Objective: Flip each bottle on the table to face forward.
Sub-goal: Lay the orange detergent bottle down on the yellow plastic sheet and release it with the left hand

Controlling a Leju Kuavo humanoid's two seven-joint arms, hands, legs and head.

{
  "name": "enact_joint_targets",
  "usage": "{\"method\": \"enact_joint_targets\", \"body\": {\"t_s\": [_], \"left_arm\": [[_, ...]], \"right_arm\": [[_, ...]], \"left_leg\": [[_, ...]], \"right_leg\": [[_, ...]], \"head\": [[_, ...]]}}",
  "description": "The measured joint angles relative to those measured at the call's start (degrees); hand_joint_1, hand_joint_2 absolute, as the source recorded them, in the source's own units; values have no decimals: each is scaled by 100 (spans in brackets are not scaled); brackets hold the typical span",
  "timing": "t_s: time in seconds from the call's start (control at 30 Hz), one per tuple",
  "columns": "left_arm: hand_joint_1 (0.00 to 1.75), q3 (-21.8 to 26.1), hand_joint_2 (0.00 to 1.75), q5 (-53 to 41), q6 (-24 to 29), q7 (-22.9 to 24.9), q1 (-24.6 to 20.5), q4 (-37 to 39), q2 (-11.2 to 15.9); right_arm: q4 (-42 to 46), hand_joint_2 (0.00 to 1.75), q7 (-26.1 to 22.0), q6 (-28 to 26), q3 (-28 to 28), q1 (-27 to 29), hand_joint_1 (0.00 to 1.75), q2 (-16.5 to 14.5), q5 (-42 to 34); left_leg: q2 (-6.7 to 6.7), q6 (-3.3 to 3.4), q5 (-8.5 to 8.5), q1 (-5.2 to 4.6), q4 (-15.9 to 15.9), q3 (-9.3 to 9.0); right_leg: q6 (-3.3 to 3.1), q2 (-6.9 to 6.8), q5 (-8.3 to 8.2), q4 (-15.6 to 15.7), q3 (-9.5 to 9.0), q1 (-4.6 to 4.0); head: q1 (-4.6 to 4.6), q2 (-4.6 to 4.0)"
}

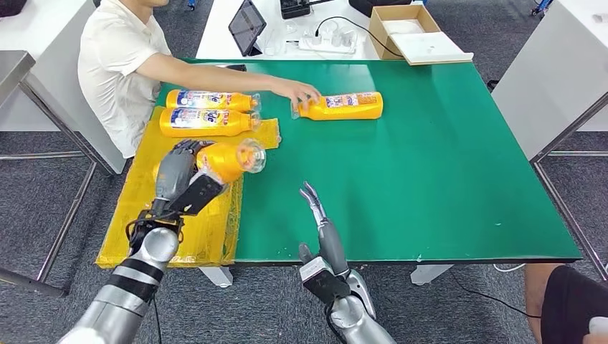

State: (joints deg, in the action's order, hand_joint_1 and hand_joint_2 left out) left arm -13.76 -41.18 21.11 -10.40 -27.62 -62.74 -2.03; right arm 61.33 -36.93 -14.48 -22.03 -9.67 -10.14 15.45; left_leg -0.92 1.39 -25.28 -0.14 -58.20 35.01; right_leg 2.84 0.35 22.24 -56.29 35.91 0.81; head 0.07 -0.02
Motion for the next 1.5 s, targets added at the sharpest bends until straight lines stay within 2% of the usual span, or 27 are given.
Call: {"method": "enact_joint_targets", "body": {"t_s": [0.1, 0.23, 0.3, 0.43, 0.53, 0.77, 1.2, 1.23, 1.33, 1.37, 1.5], "left_arm": [[175, -154, 175, -876, 99, 397, -586, 716, 93], [175, -270, 175, -1121, -74, 521, -1099, 1425, 163], [175, -368, 175, -1270, -495, 638, -1337, 1797, 172], [175, -672, 175, -1567, -1804, 767, -1887, 2734, 175], [175, -893, 175, -1716, -2259, 819, -2162, 3307, 169], [175, -1058, 175, -1621, -2565, 815, -2444, 3940, 177], [175, -1147, 175, -1640, -2636, 790, -2547, 4220, 218], [161, -1153, 175, -1649, -2642, 796, -2552, 4232, 218], [31, -1171, 175, -1655, -2715, 817, -2566, 4267, 219], [1, -1178, 175, -1637, -2753, 805, -2568, 4277, 220], [0, -1193, 175, -1463, -2953, 629, -2570, 4307, 228]], "right_arm": [[0, 0, -28, 62, 77, -3, 0, -37, -7], [0, 0, -38, 80, 136, -5, 0, -64, -13], [0, 0, -40, 112, 154, -13, 0, -77, -22], [-25, 0, -66, 264, 165, -84, 0, -111, -68], [-145, 0, -90, 367, 166, -198, 0, -159, -118], [-513, 0, -107, 445, 165, -402, 0, -216, -192], [-837, 0, -112, 468, 166, -498, 0, -225, -232], [-851, 0, -113, 472, 166, -506, 0, -226, -238], [-892, 0, -115, 499, 166, -535, 0, -228, -263], [-910, 0, -116, 508, 166, -546, 0, -229, -270], [-1005, 0, -124, 529, 166, -589, 0, -233, -293]], "left_leg": [[4, -2, 2, 3, 0, -2], [3, -3, 2, 4, 0, -1], [1, -3, 2, 4, 0, 1], [3, -3, 2, 1, 0, 5], [4, -2, 2, 0, 0, 4], [0, -3, 2, 4, -1, 5], [-1, -2, 3, 3, -1, 5], [-1, -2, 3, 3, -1, 5], [0, -2, 3, 3, -1, 5], [0, -2, 3, 3, -1, 5], [-1, -2, 3, 3, -1, 6]], "right_leg": [[0, 1, 0, -3, 0, -1], [0, 1, 0, -6, 1, -2], [-1, 1, 1, -5, 1, -1], [0, 1, 1, -4, 1, 1], [0, 1, 0, -3, 1, 1], [0, 0, 0, -5, 1, -1], [0, 0, 0, -5, 1, 0], [0, 0, 0, -5, 1, 0], [0, 1, 0, -5, 1, -1], [0, 0, 0, -5, 1, -1], [0, 0, 0, -5, 1, 0]], "head": [[-1, 0], [0, 0], [0, 0], [1, 0], [2, 0], [1, 0], [2, 0], [2, 0], [1, 0], [0, 0], [1, 0]]}}
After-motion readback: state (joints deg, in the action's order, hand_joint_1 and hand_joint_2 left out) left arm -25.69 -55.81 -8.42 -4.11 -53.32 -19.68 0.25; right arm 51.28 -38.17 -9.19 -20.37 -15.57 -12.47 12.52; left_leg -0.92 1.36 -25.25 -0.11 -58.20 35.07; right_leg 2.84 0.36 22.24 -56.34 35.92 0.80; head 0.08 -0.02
